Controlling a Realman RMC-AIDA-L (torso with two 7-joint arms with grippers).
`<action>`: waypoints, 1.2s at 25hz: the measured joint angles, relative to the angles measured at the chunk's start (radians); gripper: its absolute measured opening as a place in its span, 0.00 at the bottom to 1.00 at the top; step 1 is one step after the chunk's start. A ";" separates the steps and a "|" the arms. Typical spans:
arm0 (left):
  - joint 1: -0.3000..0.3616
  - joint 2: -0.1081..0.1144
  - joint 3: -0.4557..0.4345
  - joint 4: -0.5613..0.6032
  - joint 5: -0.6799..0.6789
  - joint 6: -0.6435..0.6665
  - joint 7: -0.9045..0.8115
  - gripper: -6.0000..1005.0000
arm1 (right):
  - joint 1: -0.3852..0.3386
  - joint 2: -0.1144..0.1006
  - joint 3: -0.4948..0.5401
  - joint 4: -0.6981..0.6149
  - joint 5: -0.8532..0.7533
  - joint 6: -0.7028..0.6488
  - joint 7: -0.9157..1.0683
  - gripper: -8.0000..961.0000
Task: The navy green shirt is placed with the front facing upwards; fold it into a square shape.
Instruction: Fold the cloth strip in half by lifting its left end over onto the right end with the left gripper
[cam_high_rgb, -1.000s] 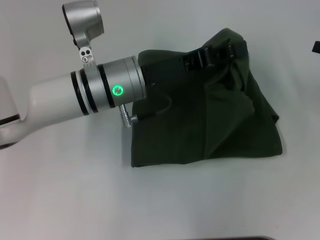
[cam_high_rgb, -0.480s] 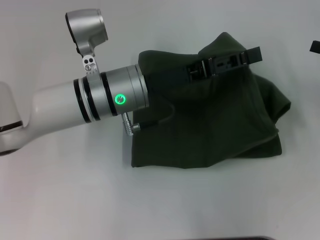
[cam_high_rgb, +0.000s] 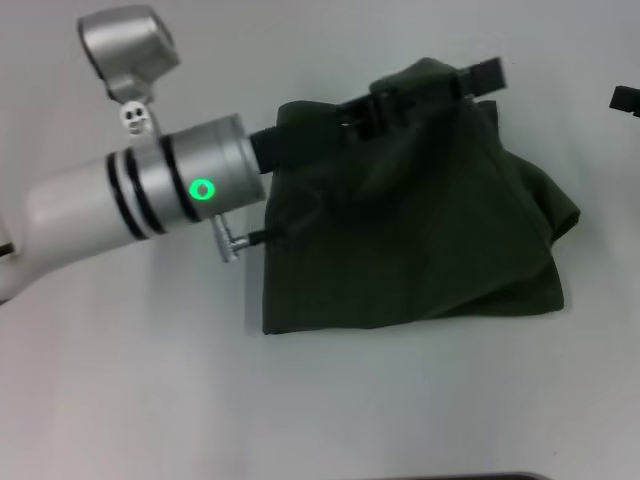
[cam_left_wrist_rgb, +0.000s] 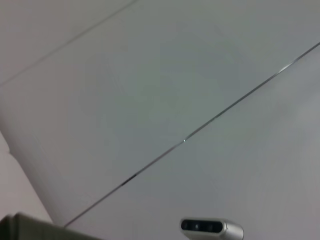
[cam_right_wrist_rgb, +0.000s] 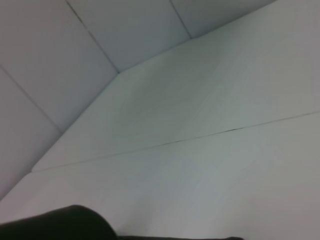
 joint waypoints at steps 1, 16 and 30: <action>0.010 0.001 0.000 0.018 0.000 0.006 0.000 0.82 | 0.000 0.000 0.002 0.000 0.001 -0.009 -0.014 0.04; 0.031 0.000 0.019 0.042 0.008 -0.017 0.001 0.95 | 0.023 0.001 0.016 0.000 0.004 -0.017 -0.025 0.26; -0.029 -0.001 0.081 -0.026 0.010 -0.176 0.135 0.94 | 0.038 0.001 0.026 0.000 0.041 -0.013 -0.037 0.27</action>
